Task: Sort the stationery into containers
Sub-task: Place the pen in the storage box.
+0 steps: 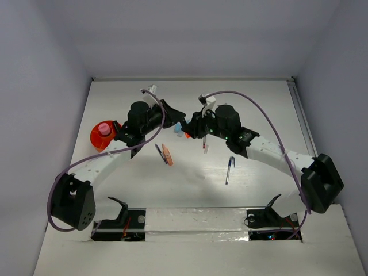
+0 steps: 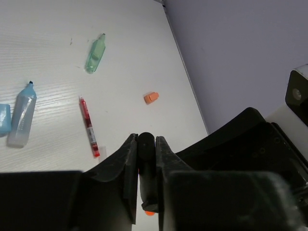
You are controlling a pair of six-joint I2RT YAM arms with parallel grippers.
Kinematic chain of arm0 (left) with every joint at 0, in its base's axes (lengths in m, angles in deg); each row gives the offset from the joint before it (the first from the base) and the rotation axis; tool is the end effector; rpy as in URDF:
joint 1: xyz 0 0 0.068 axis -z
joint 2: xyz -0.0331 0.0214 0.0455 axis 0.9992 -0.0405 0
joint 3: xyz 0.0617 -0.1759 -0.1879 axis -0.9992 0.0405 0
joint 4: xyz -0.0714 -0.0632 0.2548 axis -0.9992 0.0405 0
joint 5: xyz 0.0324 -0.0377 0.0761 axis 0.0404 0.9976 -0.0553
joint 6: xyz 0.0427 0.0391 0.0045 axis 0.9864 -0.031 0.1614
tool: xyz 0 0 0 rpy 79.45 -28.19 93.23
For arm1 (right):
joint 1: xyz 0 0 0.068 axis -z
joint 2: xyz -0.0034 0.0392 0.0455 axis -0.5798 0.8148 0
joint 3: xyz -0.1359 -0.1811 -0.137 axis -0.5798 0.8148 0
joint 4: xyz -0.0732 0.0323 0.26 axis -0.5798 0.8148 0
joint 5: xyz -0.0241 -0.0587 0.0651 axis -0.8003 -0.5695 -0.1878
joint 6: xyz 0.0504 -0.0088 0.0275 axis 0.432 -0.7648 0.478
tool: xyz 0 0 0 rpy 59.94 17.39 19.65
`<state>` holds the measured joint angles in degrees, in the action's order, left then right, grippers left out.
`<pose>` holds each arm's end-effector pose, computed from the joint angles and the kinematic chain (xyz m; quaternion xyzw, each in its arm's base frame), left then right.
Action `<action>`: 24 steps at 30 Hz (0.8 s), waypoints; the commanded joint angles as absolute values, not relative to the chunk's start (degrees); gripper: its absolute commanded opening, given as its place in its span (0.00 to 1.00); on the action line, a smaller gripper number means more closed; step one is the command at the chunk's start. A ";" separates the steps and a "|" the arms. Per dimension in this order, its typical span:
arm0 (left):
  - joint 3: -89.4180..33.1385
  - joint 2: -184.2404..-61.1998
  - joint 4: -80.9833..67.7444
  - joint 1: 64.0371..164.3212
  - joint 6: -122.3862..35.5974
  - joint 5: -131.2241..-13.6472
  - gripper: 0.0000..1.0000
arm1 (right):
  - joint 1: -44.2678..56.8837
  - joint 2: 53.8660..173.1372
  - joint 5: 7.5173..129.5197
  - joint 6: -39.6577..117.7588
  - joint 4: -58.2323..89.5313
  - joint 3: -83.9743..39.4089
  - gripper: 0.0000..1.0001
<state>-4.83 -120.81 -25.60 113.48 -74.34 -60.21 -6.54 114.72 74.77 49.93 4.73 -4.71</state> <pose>0.2801 -0.1515 0.2993 0.0162 0.7271 -0.4857 0.4849 0.2573 0.2450 0.2887 -0.2373 0.7486 0.3870 0.4833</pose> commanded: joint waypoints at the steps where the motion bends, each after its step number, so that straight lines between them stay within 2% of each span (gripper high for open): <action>1: -7.56 -120.62 -26.23 113.43 -71.98 -60.30 0.00 | -7.10 114.34 76.26 49.72 0.47 -4.31 0.19; 3: -7.56 -120.09 -25.26 113.43 -71.72 -61.27 0.00 | -7.10 113.72 75.47 49.73 0.64 -3.69 0.20; 5: -7.39 -119.04 -24.73 113.43 -71.37 -62.58 0.00 | -7.10 113.19 75.20 50.07 1.16 -3.43 0.36; 6: -7.73 -118.51 -23.51 113.43 -70.50 -64.33 0.00 | -7.10 112.76 75.99 50.16 1.78 -3.25 0.55; 9: -8.62 -117.19 -18.69 113.43 -68.38 -70.82 0.00 | -7.10 109.78 76.35 50.69 1.35 -0.46 0.74; 10: -8.79 -115.97 -17.62 113.43 -67.68 -72.77 0.00 | -7.10 108.63 76.17 50.69 1.43 0.35 0.84; 13: -9.41 -113.94 -12.00 112.29 -64.43 -83.30 0.00 | -7.10 103.19 75.21 50.78 1.96 3.95 0.91; 21: -11.25 -107.78 -1.89 110.36 -57.49 -109.48 0.00 | -7.10 90.00 72.40 54.91 3.10 14.14 0.92; 24: -12.30 -109.71 0.13 106.32 -55.28 -113.30 0.00 | -7.10 85.95 69.59 55.96 2.22 18.98 0.91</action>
<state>-9.64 -108.87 -3.43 108.87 -59.45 -102.41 -6.65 88.52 72.98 54.08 3.63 15.11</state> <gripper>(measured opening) 0.121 0.915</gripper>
